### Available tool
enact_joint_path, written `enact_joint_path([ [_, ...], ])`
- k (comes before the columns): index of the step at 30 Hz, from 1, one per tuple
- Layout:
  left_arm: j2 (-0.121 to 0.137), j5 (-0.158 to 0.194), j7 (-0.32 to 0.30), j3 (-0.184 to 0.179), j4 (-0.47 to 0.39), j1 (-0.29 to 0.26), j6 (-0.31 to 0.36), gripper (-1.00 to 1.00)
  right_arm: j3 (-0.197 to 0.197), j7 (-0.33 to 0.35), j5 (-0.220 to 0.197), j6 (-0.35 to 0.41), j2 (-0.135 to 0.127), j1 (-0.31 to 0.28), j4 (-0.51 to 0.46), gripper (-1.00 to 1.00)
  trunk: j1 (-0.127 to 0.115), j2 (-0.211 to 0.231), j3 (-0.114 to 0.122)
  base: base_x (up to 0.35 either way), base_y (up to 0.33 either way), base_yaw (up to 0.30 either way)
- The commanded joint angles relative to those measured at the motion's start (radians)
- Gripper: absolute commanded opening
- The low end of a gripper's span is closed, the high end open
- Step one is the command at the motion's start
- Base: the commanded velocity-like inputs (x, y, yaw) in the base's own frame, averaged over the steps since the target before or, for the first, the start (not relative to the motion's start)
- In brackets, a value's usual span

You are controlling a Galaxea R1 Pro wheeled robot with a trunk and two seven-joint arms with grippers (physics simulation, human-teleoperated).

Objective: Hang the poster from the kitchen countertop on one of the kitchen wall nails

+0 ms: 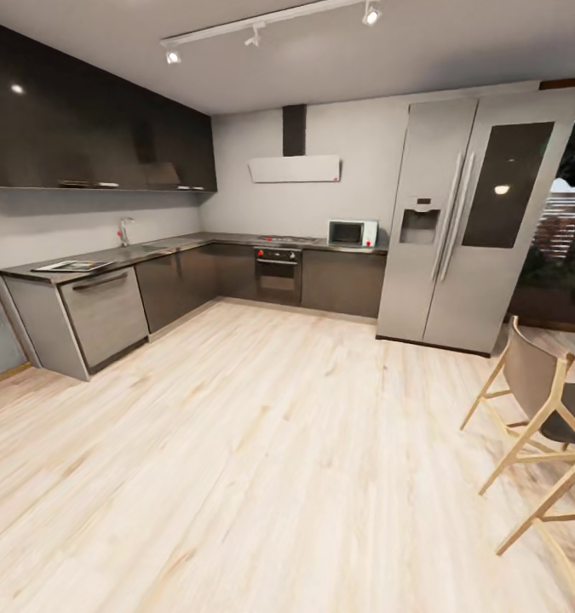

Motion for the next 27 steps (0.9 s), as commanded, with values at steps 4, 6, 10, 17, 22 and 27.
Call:
enact_joint_path([
  [4, -0.001, 0.000, 0.000, 0.003, -0.001, 0.000, -0.001, 1.00, 0.001, -0.001, 0.000, -0.003, 0.000, -0.001, 0.000, 1.00, 0.001, 0.000, -0.001, 0.340, 0.000, 0.276],
  [6, -0.001, 0.000, 0.000, 0.003, -0.001, 0.000, -0.001, 1.00, 0.001, -0.001, 0.000, -0.003, 0.000, -0.001, 0.000, 1.00, 0.001, 0.000, -0.001, 0.340, 0.000, 0.277],
  [10, -0.001, 0.000, 0.000, 0.003, -0.001, 0.000, -0.001, 1.00, 0.001, -0.001, 0.000, -0.003, 0.000, -0.001, 0.000, 1.00, 0.001, 0.000, -0.002, 0.340, 0.000, 0.278],
  [17, -0.001, 0.000, 0.000, 0.003, -0.001, 0.000, -0.001, 1.00, 0.001, -0.001, 0.000, -0.003, 0.000, -0.001, 0.000, 1.00, 0.001, 0.000, -0.005, 0.340, 0.000, 0.278],
  [22, -0.001, 0.000, 0.000, 0.003, -0.001, 0.000, -0.001, 1.00, 0.001, -0.001, 0.000, -0.003, 0.000, -0.001, 0.000, 1.00, 0.001, 0.000, -0.007, 0.340, 0.000, 0.278],
  [27, -0.001, 0.000, 0.000, 0.003, -0.001, 0.000, -0.001, 1.00, 0.001, -0.001, 0.000, -0.003, 0.001, -0.001, 0.000, 1.00, 0.001, 0.000, -0.009, 0.340, 0.000, 0.278],
])
